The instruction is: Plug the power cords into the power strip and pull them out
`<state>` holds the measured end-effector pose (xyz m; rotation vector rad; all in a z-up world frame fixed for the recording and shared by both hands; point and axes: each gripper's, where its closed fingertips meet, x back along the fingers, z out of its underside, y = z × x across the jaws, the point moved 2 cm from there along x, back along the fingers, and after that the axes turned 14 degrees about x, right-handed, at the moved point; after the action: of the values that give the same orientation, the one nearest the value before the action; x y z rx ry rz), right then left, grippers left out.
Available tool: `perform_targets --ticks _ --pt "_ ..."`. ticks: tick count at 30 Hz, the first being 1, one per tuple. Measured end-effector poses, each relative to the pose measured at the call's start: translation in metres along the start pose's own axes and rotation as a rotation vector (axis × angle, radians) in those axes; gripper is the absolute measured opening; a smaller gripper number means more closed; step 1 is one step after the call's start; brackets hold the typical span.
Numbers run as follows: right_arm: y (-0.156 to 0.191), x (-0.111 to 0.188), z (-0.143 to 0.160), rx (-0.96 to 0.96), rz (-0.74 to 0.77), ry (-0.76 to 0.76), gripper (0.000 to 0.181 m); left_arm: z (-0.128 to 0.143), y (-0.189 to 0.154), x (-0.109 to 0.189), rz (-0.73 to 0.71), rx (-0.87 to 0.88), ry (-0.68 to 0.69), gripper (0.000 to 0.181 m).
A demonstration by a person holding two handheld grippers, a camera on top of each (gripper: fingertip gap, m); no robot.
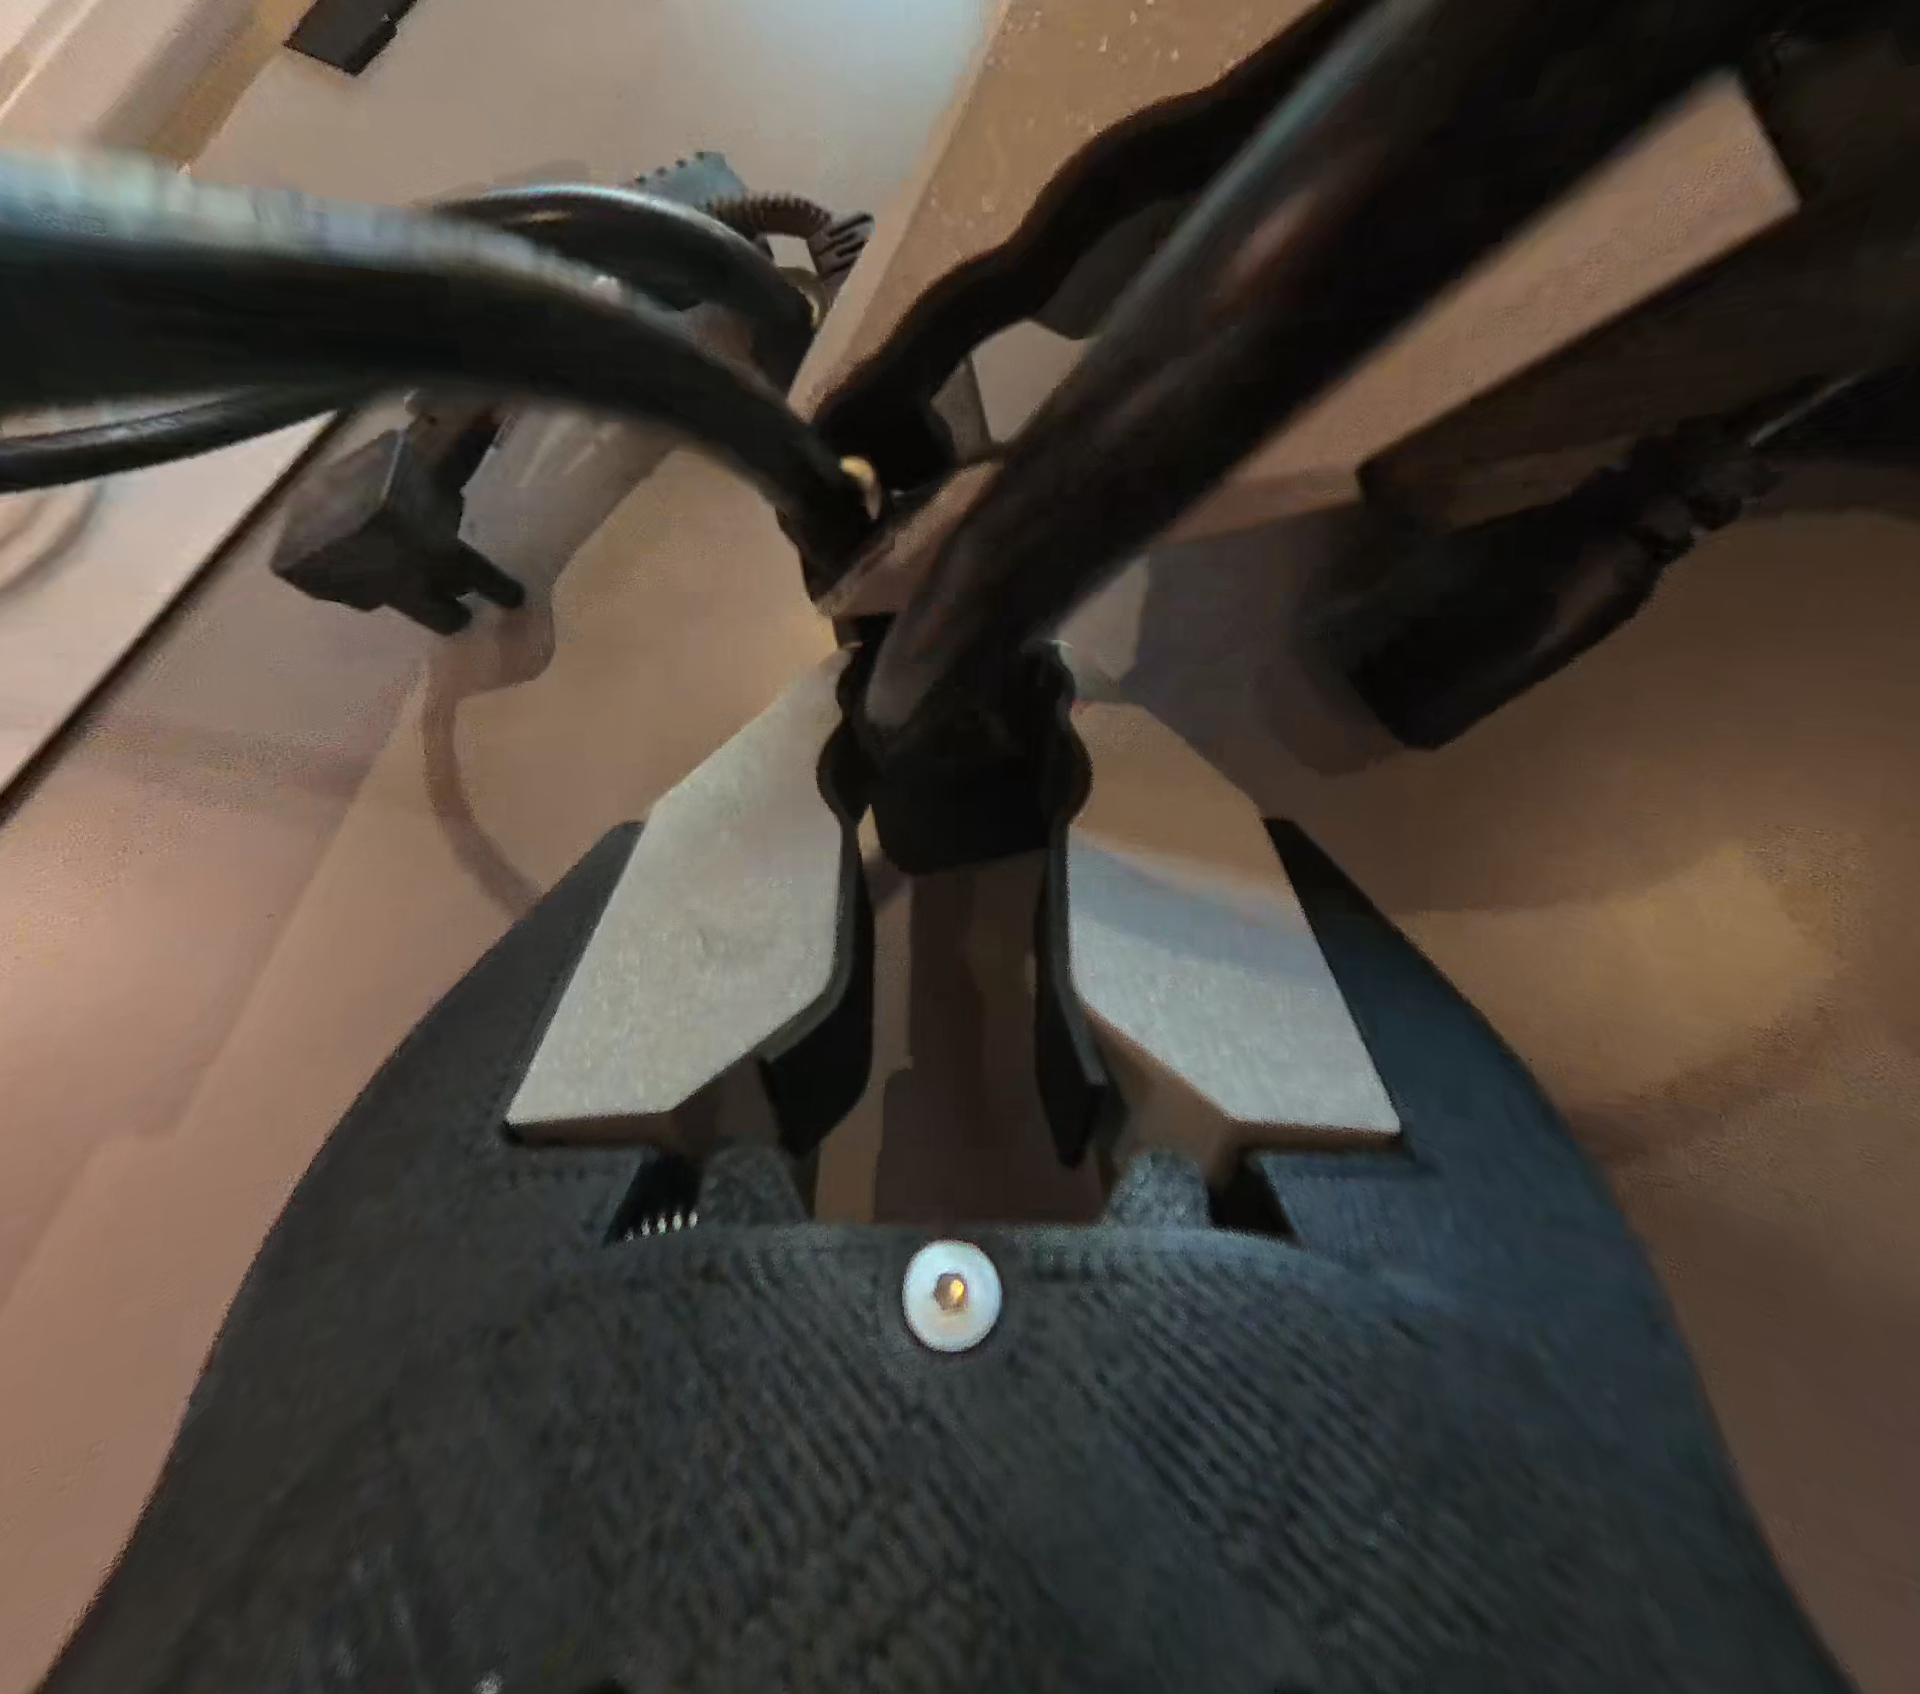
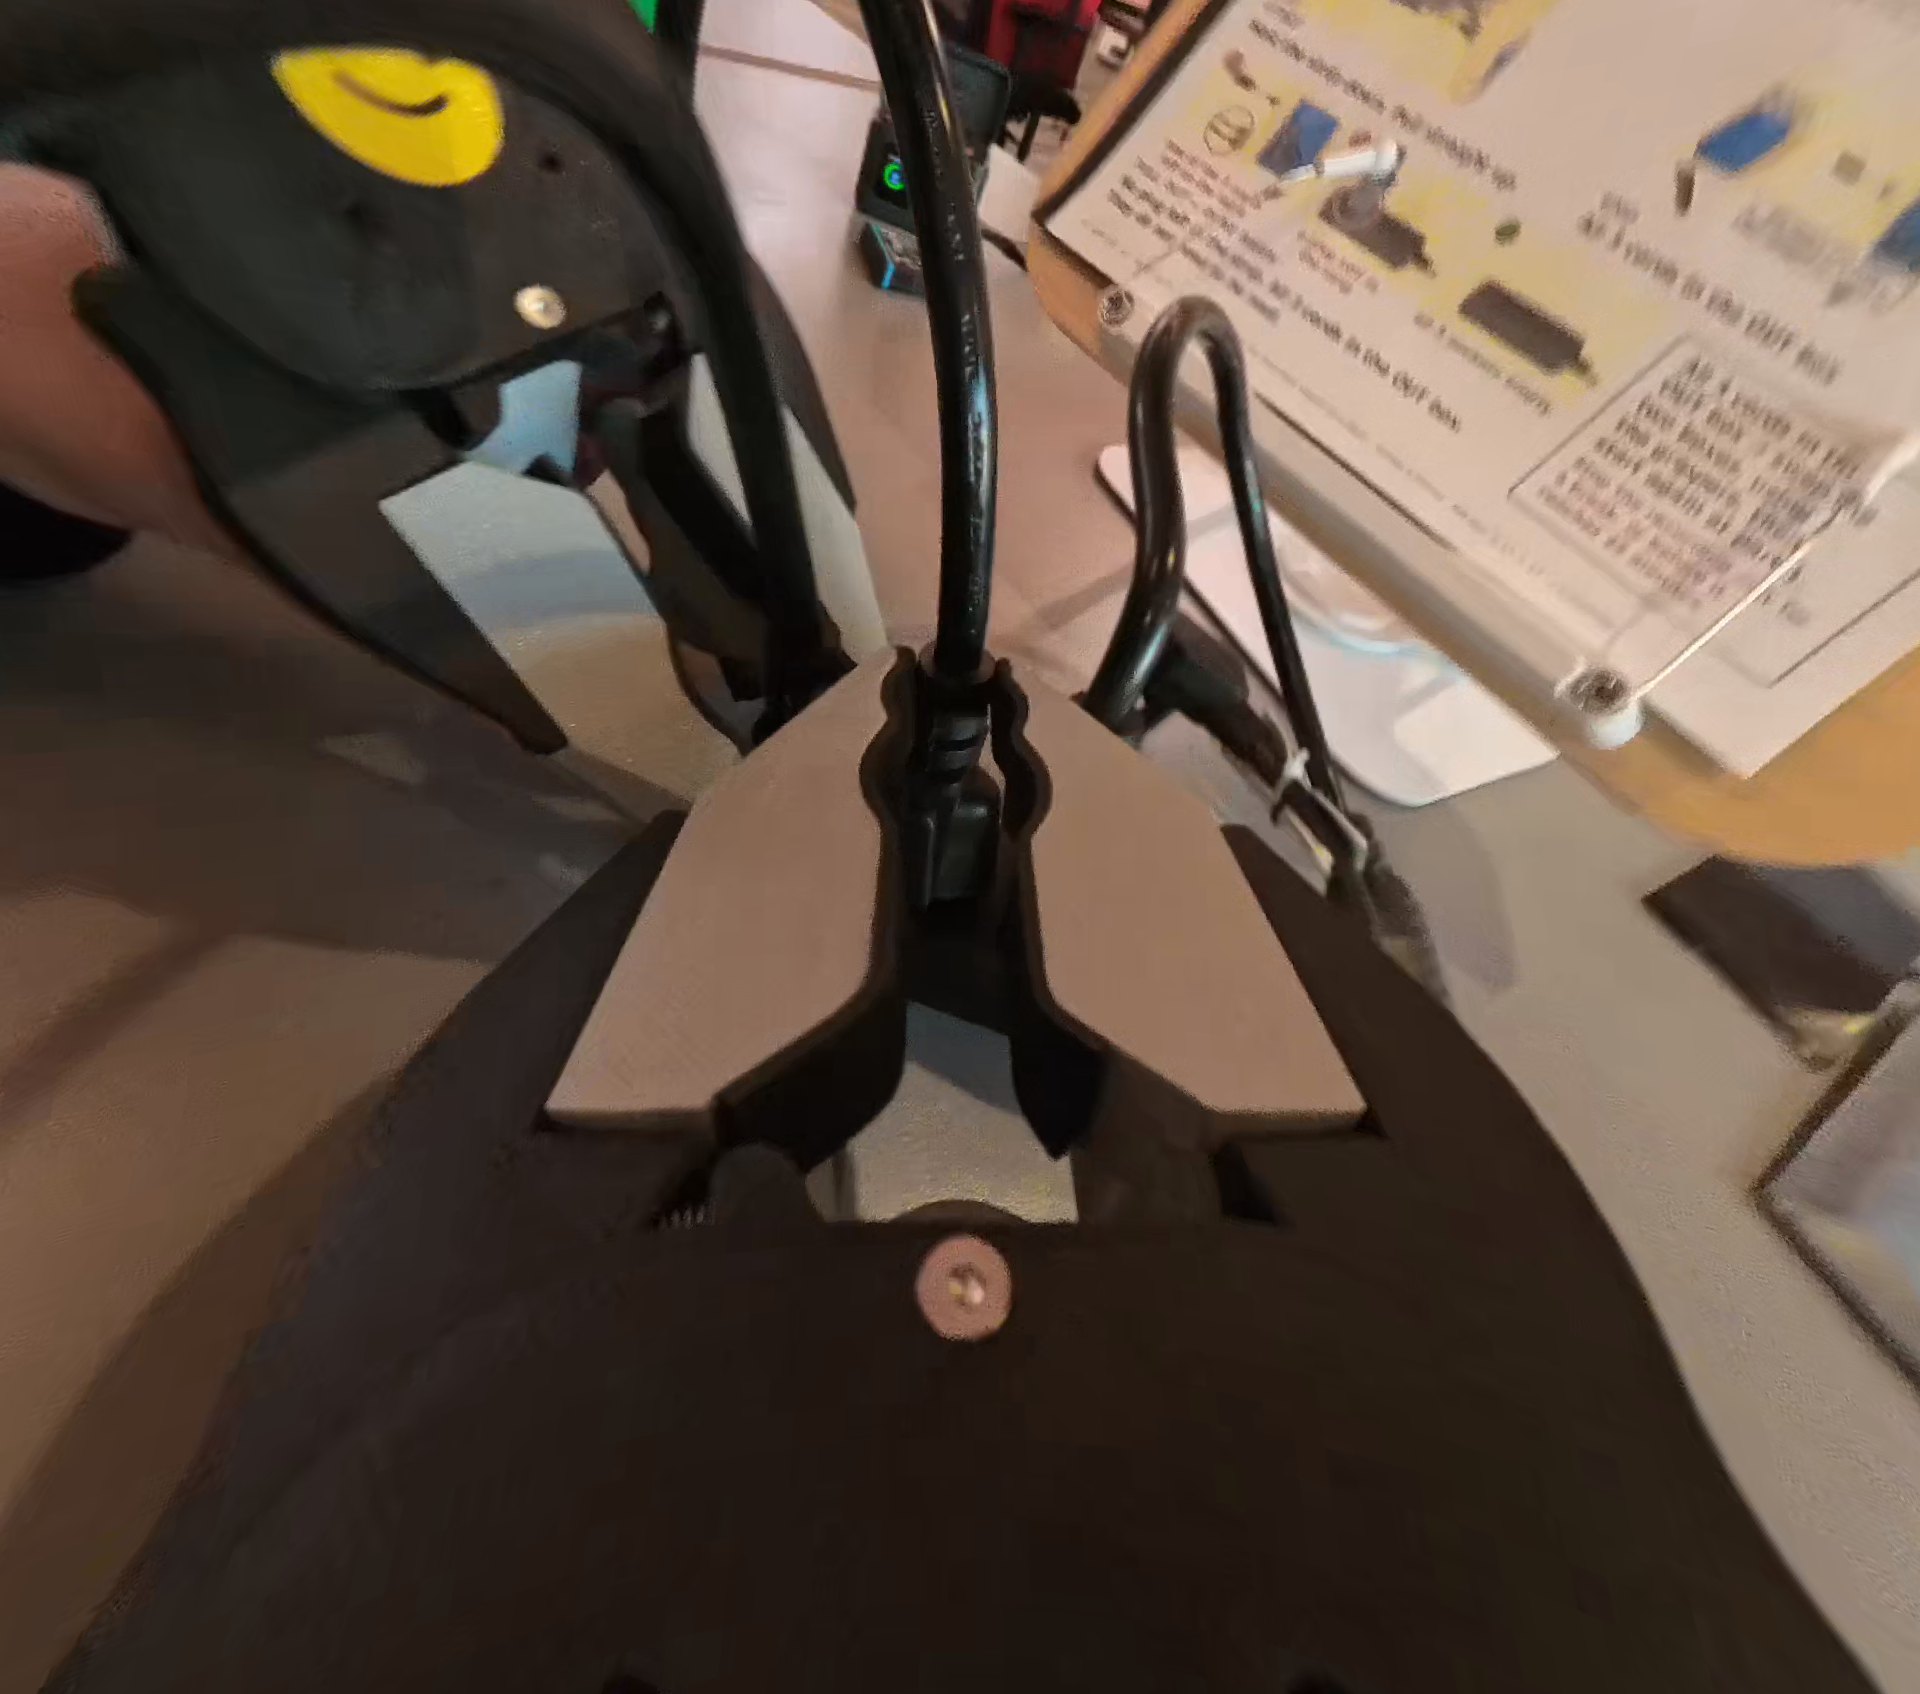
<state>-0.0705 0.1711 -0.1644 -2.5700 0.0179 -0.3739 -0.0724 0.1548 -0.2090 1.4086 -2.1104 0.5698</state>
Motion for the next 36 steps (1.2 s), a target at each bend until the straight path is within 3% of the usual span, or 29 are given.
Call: perform_targets --ticks 4,9,14,21,25,32,36 --pt "-0.008 -0.001 0.007 -0.208 -0.077 -0.041 0.011 0.002 0.007 0.005 0.035 0.056 -0.005 0.028" --pt "0.004 -0.004 0.002 -0.016 -0.03 -0.001 0.011 0.005 0.003 0.003 0.036 0.048 0.009 0.025" --pt "-0.002 -0.004 0.007 -0.12 -0.052 0.006 0.011 0.006 0.008 0.005 0.024 0.044 0.023 0.025" --pt "0.008 -0.003 0.002 0.024 -0.041 0.017 0.01 0.009 0.002 0.005 0.034 0.055 0.043 0.025" --pt "0.003 -0.004 0.006 -0.029 -0.052 0.025 0.011 0.01 0.006 0.005 0.048 0.065 0.05 0.025" --pt "0.009 -0.003 0.001 0.044 -0.039 0.018 0.01 0.009 0.002 0.005 0.034 0.056 0.038 0.025" --pt "0.0 -0.004 0.008 -0.076 -0.049 0.021 0.011 0.008 0.006 0.004 0.028 0.054 0.036 0.025"
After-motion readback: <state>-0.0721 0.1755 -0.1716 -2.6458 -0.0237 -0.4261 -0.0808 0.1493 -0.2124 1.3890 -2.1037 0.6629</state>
